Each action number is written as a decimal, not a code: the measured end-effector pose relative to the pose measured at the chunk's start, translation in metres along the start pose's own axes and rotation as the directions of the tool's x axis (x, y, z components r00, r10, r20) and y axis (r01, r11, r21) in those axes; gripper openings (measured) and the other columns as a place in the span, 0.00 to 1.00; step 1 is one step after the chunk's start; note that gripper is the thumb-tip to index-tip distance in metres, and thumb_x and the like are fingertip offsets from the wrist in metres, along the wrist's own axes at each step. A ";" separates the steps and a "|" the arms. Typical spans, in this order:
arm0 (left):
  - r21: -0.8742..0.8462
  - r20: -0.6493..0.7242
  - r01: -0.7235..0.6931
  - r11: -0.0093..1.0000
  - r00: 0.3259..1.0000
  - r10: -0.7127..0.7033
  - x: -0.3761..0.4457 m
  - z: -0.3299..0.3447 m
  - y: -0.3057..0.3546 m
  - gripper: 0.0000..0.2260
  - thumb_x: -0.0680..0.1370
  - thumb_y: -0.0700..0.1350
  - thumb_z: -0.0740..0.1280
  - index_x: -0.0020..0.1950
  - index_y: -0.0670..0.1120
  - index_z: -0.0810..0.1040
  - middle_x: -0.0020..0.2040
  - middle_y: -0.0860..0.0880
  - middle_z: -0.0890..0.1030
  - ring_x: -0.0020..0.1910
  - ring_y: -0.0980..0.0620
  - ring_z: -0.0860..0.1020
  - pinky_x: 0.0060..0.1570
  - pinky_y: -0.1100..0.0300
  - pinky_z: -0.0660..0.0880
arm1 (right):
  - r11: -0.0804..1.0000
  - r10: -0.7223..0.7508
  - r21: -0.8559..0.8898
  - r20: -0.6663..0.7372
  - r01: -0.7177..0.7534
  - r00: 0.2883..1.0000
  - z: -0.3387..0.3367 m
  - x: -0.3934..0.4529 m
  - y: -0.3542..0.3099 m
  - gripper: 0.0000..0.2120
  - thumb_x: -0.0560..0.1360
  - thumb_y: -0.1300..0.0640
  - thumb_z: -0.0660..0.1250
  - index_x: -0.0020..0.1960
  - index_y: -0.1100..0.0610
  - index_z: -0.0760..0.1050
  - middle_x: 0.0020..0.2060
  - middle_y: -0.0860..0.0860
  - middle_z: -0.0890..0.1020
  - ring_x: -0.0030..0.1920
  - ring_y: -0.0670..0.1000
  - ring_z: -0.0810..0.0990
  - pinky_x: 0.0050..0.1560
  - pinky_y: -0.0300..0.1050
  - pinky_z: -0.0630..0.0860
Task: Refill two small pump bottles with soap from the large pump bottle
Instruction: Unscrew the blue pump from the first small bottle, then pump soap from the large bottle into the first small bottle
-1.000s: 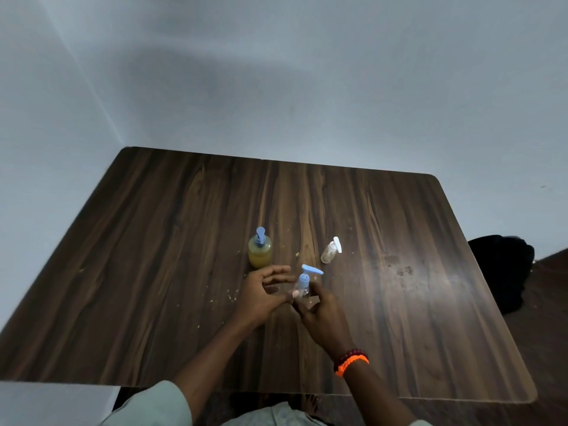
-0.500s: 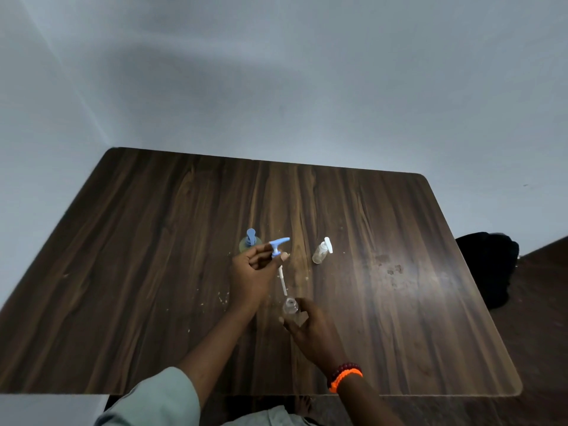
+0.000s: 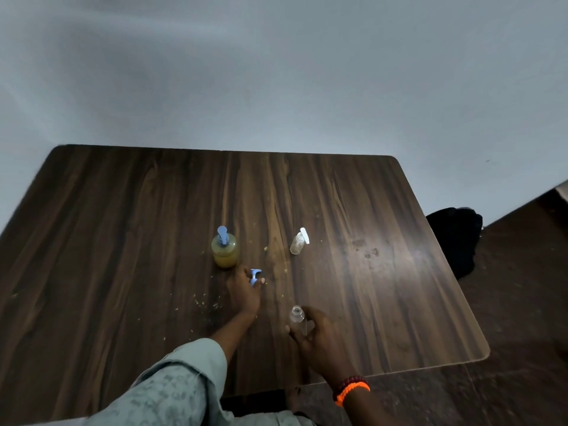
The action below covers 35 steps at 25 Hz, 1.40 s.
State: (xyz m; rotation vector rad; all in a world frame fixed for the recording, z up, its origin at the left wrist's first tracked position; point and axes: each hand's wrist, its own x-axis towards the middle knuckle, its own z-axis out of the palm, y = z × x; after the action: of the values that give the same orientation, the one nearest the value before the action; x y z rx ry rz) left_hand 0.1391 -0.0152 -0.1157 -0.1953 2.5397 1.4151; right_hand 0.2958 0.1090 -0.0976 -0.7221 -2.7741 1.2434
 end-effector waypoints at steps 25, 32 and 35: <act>-0.302 0.187 -0.024 0.953 0.979 0.084 -0.037 -0.117 -0.059 0.21 0.75 0.35 0.78 0.61 0.55 0.79 0.56 0.56 0.88 0.58 0.59 0.85 0.58 0.65 0.81 | 0.963 -0.214 0.210 0.224 0.167 0.951 0.042 0.064 -0.114 0.10 0.80 0.52 0.71 0.61 0.50 0.80 0.51 0.48 0.86 0.51 0.47 0.85 0.56 0.52 0.82; -0.285 0.167 0.015 0.958 0.985 0.034 -0.026 -0.123 -0.059 0.19 0.75 0.39 0.79 0.61 0.56 0.79 0.55 0.59 0.87 0.57 0.63 0.84 0.57 0.65 0.82 | 0.994 -0.107 0.036 0.355 0.101 0.929 0.060 0.152 -0.138 0.51 0.71 0.60 0.78 0.84 0.54 0.51 0.79 0.54 0.69 0.77 0.55 0.71 0.75 0.49 0.70; -0.267 0.158 0.019 0.963 0.987 0.024 -0.020 -0.129 -0.053 0.20 0.76 0.38 0.78 0.60 0.58 0.78 0.54 0.60 0.87 0.56 0.67 0.84 0.56 0.65 0.82 | 0.996 -0.090 0.043 0.347 0.081 0.934 0.080 0.166 -0.136 0.40 0.72 0.60 0.78 0.79 0.52 0.64 0.66 0.53 0.81 0.67 0.57 0.80 0.70 0.56 0.77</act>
State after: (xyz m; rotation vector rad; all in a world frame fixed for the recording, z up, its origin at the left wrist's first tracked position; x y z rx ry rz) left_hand 0.1536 -0.1530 -0.0880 -0.1171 2.2169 1.7002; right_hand 0.0765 0.0438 -0.0840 -0.4050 -3.0120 1.5215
